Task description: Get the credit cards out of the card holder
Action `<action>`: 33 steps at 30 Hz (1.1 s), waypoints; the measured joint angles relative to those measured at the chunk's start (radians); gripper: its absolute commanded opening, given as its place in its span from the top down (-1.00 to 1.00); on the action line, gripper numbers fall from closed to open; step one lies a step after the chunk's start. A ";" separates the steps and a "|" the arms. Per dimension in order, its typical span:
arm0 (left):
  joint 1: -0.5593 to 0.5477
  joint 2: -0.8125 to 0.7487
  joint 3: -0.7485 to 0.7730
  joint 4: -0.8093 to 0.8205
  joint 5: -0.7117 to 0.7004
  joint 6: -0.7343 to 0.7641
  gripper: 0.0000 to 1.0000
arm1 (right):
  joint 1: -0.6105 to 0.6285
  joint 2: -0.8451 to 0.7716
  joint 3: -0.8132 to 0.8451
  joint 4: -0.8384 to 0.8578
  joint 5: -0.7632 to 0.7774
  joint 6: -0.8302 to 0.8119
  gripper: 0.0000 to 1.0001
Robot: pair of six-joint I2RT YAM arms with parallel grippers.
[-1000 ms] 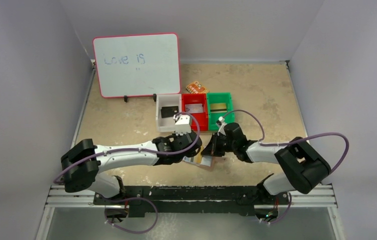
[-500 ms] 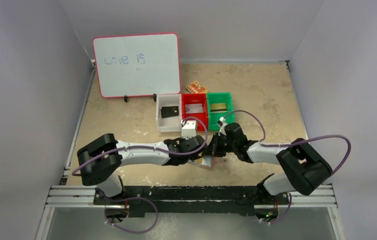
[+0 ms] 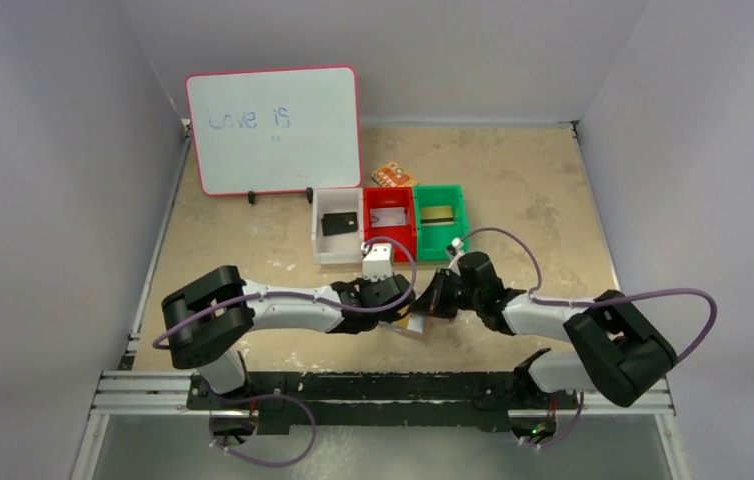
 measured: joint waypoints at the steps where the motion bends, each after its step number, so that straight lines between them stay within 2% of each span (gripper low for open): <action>1: 0.000 0.000 -0.005 0.011 0.000 -0.004 0.65 | -0.001 -0.001 -0.009 0.012 -0.001 0.015 0.78; 8: 0.000 0.001 -0.020 0.053 0.003 -0.019 0.69 | -0.002 0.043 -0.100 0.214 -0.015 0.143 0.45; 21: 0.000 0.002 -0.021 0.055 0.002 -0.037 0.70 | -0.002 0.086 -0.143 0.418 -0.013 0.221 0.44; 28: 0.000 0.002 -0.021 0.053 0.002 -0.039 0.70 | -0.002 0.154 -0.145 0.485 -0.024 0.237 1.00; 33: 0.000 0.002 -0.021 0.049 -0.002 -0.047 0.70 | -0.002 0.134 -0.152 0.483 -0.031 0.250 1.00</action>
